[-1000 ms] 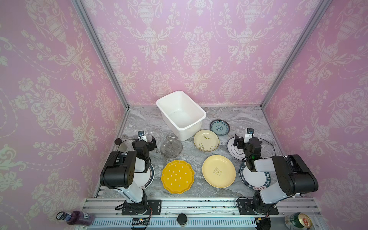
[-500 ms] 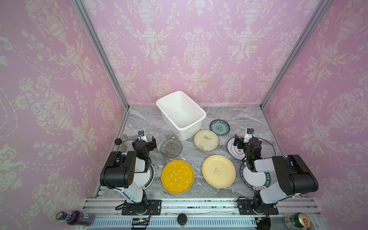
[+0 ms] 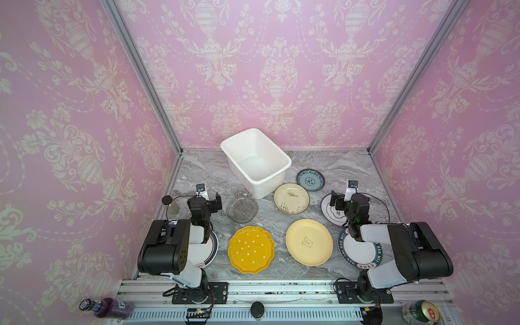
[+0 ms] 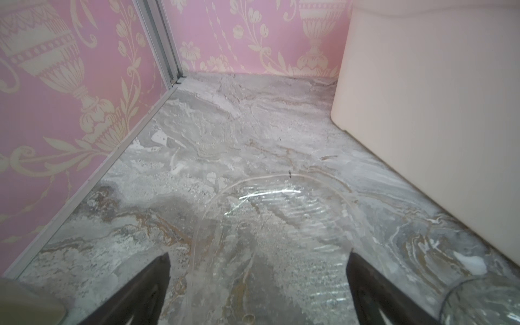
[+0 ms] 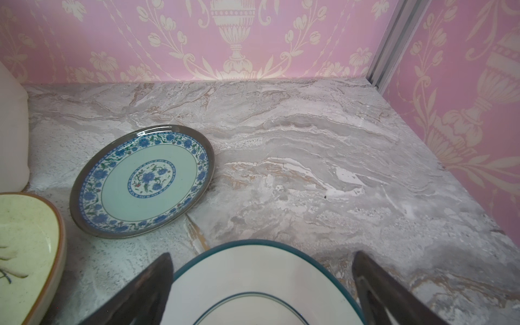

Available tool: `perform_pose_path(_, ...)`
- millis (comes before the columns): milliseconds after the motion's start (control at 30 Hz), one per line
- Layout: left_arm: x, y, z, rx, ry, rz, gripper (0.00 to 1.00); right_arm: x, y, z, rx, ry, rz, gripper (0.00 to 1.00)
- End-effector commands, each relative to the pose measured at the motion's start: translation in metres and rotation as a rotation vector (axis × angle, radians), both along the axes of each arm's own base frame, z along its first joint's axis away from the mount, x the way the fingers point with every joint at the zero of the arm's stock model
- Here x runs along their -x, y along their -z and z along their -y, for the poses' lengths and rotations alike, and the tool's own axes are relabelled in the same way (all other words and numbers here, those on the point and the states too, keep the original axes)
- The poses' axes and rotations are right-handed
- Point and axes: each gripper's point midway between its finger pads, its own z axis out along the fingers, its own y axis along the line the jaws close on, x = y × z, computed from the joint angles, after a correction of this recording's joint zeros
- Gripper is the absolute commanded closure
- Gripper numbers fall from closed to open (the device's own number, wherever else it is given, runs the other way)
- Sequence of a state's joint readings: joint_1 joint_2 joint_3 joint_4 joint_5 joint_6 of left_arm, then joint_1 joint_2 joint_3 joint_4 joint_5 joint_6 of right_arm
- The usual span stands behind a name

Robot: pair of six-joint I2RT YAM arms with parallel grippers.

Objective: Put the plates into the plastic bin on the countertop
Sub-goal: 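Raise both arms from the rest pose toward the plates, then reach the left gripper and right gripper to the cream bear-print plate's rim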

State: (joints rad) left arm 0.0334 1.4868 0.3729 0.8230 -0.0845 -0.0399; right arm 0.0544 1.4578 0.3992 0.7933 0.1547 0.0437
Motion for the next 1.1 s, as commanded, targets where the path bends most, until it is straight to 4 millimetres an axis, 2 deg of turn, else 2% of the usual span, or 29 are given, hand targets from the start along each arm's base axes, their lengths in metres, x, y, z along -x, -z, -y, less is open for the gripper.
perform_pose_path(0,0.001,-0.032,0.012,-0.004,0.054,-0.085,0.01,0.002,-0.03,-0.015,0.028,-0.063,-0.002,0.0)
perform_pose_path(167,0.028,-0.095,0.015,0.145,0.01,-0.082,0.01,0.026,-0.091,-0.04,-0.132,-0.166,0.048,0.0)
perform_pose_path(233,0.044,-0.115,0.016,0.246,-0.032,-0.077,0.01,0.037,-0.106,-0.046,-0.291,-0.153,0.011,0.0)
perform_pose_path(267,0.052,-0.125,0.014,0.316,-0.076,-0.062,0.01,0.044,-0.109,-0.043,-0.411,-0.087,-0.019,0.0)
perform_pose_path(300,0.064,-0.121,0.01,0.412,-0.152,-0.082,0.01,0.051,-0.109,-0.038,-0.503,-0.023,-0.049,0.0)
perform_pose_path(333,0.076,-0.13,0.005,0.541,-0.255,-0.077,0.01,0.058,-0.11,-0.039,-0.591,0.008,-0.082,0.0)
perform_pose_path(367,0.085,-0.13,0.007,0.65,-0.286,-0.092,0.01,0.064,-0.118,-0.047,-0.66,-0.027,-0.094,0.0)
perform_pose_path(433,0.09,-0.147,0.033,0.817,-0.112,-0.108,0.01,0.072,-0.132,-0.064,-0.747,-0.119,-0.096,0.0)
perform_pose_path(467,0.094,-0.148,0.039,0.902,-0.099,-0.118,0.01,0.077,-0.134,-0.07,-0.784,-0.137,-0.116,0.01)
perform_pose_path(567,0.104,-0.143,0.056,1.089,-0.068,-0.123,0.01,0.097,-0.129,-0.078,-0.834,-0.127,-0.23,0.02)
perform_pose_path(700,0.122,-0.147,0.067,1.222,-0.094,-0.084,0.01,0.13,-0.107,-0.079,-0.791,-0.07,-0.457,0.03)
perform_pose_path(767,0.132,-0.145,0.077,1.26,-0.092,-0.119,0.01,0.15,-0.093,-0.08,-0.765,-0.045,-0.587,0.04)
perform_pose_path(900,0.146,-0.138,0.116,1.204,-0.011,-0.361,0.01,0.183,-0.062,-0.083,-0.718,0.006,-0.793,0.05)
perform_pose_path(1067,0.155,-0.132,0.183,0.959,0.208,-0.69,0.01,0.206,-0.028,-0.096,-0.677,0.024,-0.931,0.05)
